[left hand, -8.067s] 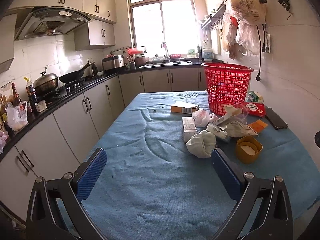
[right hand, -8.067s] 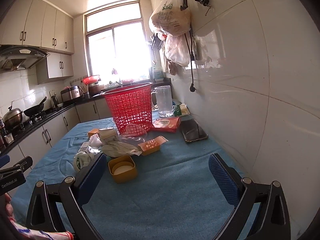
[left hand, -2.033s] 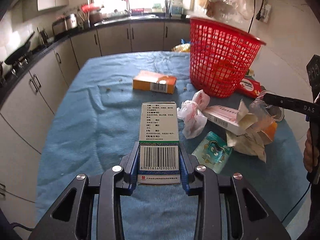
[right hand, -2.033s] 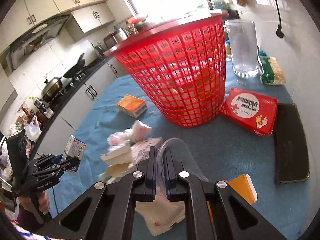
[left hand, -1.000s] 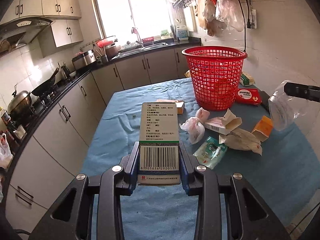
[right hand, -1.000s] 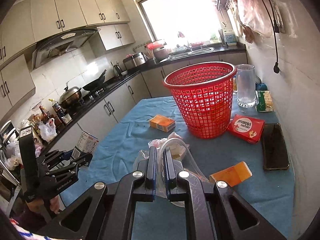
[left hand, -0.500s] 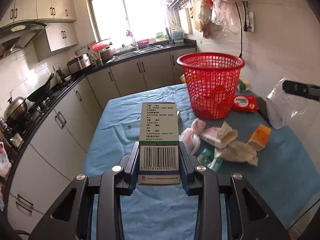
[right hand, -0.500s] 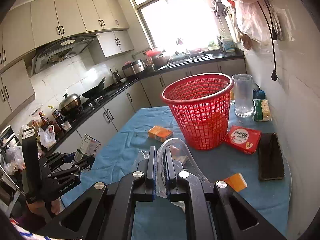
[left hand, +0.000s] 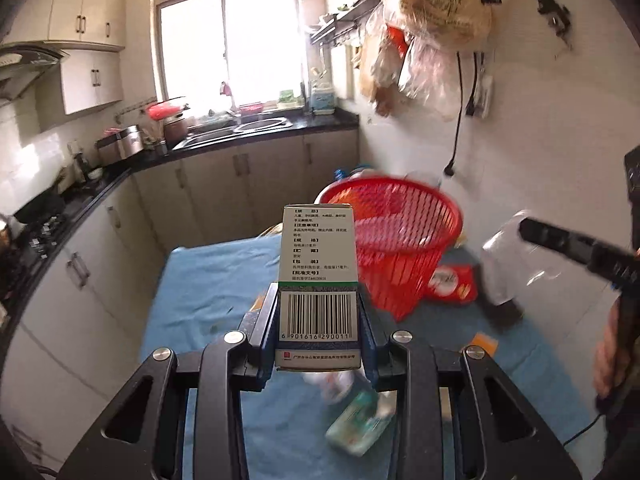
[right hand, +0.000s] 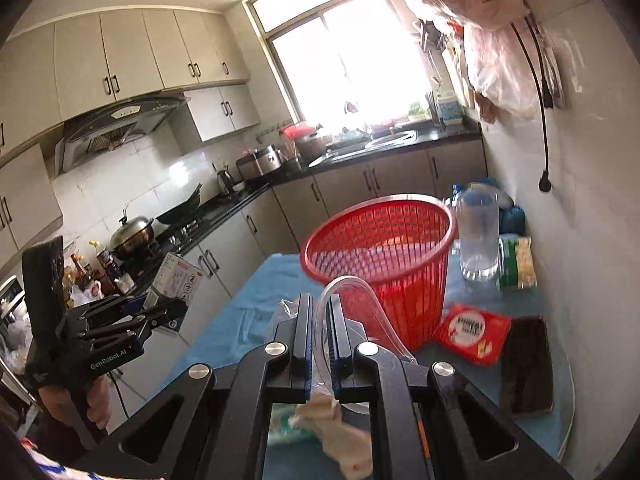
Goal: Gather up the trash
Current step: 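Carry box and plastic bag over the red basket and open both tools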
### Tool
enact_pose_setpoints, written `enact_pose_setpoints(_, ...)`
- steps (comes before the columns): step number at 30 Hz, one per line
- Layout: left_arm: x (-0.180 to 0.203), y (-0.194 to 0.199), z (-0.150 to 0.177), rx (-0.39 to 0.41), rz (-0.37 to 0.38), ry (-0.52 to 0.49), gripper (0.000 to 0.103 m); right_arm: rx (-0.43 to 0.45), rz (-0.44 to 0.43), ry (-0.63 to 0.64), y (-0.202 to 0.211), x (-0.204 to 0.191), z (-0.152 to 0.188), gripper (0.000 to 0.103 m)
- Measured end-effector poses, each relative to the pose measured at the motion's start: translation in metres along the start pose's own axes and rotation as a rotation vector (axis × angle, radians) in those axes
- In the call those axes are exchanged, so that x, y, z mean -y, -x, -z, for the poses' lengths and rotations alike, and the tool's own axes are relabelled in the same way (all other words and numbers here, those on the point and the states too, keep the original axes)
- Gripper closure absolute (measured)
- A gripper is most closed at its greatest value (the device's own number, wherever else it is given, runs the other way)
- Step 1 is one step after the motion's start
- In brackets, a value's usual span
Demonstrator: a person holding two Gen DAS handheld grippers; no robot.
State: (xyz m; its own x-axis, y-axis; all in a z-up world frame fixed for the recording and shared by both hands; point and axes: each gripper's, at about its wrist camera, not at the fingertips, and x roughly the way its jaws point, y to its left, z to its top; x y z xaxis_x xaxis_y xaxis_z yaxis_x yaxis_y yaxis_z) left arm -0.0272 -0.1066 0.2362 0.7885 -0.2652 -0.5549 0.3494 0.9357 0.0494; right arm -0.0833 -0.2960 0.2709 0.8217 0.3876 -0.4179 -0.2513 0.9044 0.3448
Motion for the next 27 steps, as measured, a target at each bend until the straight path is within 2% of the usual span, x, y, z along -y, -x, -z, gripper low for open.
enact_pose_setpoints(4,0.008,-0.029,-0.041,0.031,0.057,0.006,0.070,0.036,0.035,0.006,-0.017,0.007,-0.031,0.096)
enact_pose_setpoints(9,0.007,-0.079,-0.081,-0.009,0.133,0.080,0.070,0.048,0.089,-0.028,-0.055,0.027,-0.066,0.096)
enact_pose_setpoints(16,0.011,-0.145,-0.099,-0.089,0.169,0.115,0.070,0.000,0.110,-0.087,-0.109,0.058,-0.086,0.096)
enact_pose_setpoints(18,0.010,-0.153,-0.096,-0.094,0.178,0.114,0.070,-0.017,0.112,-0.092,-0.122,0.063,-0.087,0.096)
enact_pose_setpoints(20,0.010,-0.158,-0.095,-0.090,0.184,0.121,0.064,-0.030,0.114,-0.095,-0.131,0.068,-0.085,0.095)
enact_pose_setpoints(22,0.007,-0.156,-0.092,-0.075,0.196,0.131,0.043,-0.031,0.116,-0.101,-0.135,0.070,-0.084,0.093)
enact_pose_setpoints(25,0.003,-0.147,-0.089,-0.038,0.182,0.129,0.035,-0.034,0.126,-0.092,-0.138,0.071,-0.084,0.073)
enact_pose_setpoints(26,0.001,-0.145,-0.087,-0.038,0.180,0.131,0.035,-0.030,0.132,-0.087,-0.137,0.071,-0.083,0.060)
enact_pose_setpoints(27,-0.003,-0.141,-0.084,-0.037,0.179,0.137,0.035,-0.025,0.137,-0.084,-0.136,0.070,-0.083,0.052)
